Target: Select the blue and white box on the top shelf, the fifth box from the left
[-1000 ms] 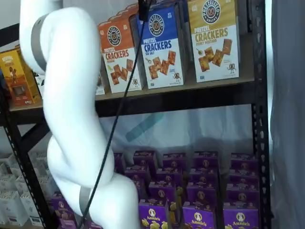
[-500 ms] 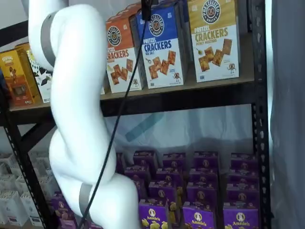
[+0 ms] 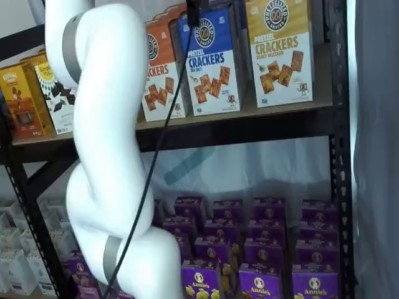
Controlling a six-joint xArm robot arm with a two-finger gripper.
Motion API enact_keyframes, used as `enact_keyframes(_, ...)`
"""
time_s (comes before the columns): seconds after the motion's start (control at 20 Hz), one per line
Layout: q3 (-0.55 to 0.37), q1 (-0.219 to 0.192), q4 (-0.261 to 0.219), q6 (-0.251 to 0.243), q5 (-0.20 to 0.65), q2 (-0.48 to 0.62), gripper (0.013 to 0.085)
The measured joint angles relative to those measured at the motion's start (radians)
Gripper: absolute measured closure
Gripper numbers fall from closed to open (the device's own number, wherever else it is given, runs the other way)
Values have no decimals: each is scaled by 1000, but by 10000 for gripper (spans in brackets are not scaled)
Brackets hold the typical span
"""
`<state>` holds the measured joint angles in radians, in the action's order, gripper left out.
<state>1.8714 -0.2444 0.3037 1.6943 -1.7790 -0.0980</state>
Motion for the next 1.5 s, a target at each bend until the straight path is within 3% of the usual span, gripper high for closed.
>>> enact_keyframes(0.8, -105, 52, -90, -3, 59, -41, 130)
enact_keyframes(1.5, -118, 86, -156, -13, 61, -40, 130)
